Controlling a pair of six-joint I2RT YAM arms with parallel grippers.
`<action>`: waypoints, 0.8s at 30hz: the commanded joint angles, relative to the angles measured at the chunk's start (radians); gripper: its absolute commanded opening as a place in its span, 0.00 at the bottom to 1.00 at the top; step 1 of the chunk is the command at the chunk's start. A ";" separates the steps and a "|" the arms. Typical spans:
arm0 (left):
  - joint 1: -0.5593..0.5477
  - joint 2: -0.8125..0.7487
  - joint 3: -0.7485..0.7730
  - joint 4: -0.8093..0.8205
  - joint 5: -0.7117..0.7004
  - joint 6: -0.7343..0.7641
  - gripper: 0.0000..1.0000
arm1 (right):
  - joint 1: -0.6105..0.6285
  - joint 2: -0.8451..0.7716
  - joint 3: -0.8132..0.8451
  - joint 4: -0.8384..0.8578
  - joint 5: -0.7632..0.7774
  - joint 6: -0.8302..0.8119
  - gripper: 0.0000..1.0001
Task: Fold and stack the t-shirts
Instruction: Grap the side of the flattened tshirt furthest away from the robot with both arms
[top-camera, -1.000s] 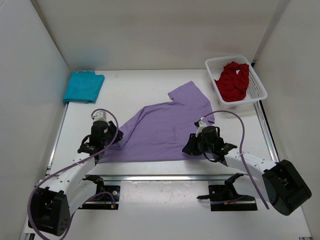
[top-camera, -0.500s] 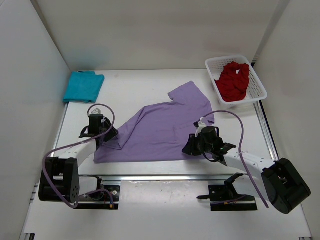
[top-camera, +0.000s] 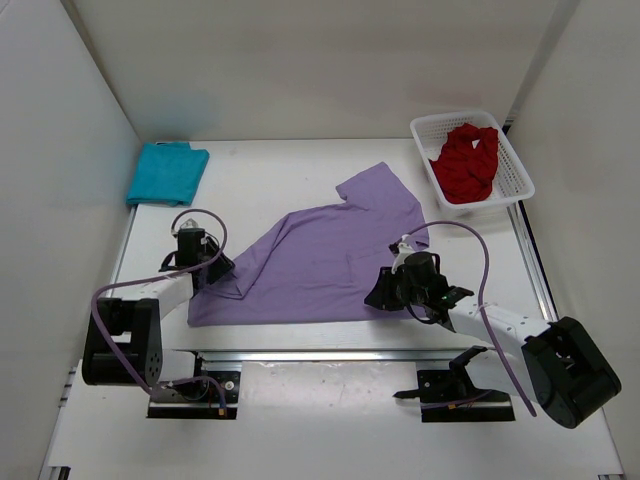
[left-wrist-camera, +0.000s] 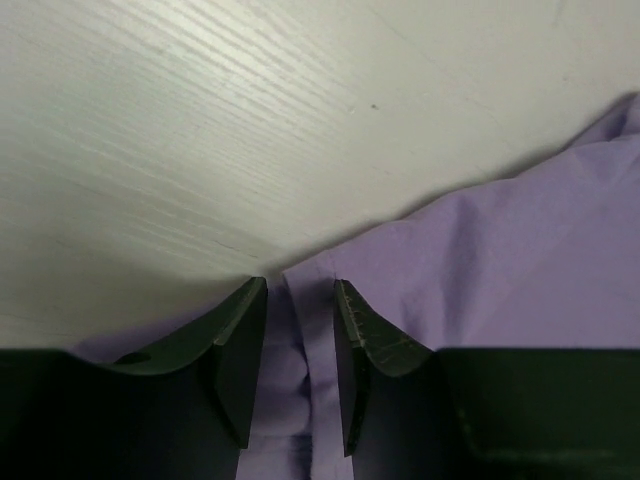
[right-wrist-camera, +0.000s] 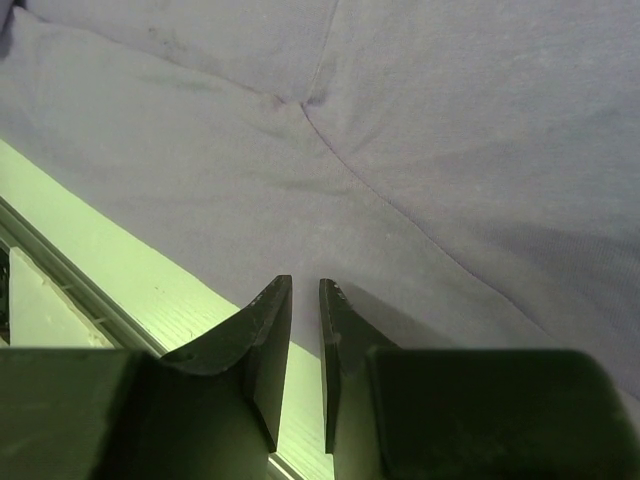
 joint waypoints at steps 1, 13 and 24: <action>0.003 0.024 0.022 0.021 -0.002 -0.008 0.43 | -0.007 -0.019 -0.003 0.042 -0.006 -0.001 0.16; -0.027 0.039 0.038 0.071 -0.003 -0.025 0.23 | -0.012 -0.003 -0.012 0.054 -0.017 -0.002 0.16; -0.017 0.047 0.147 0.033 -0.014 -0.008 0.00 | -0.049 0.013 0.095 -0.005 0.018 0.000 0.18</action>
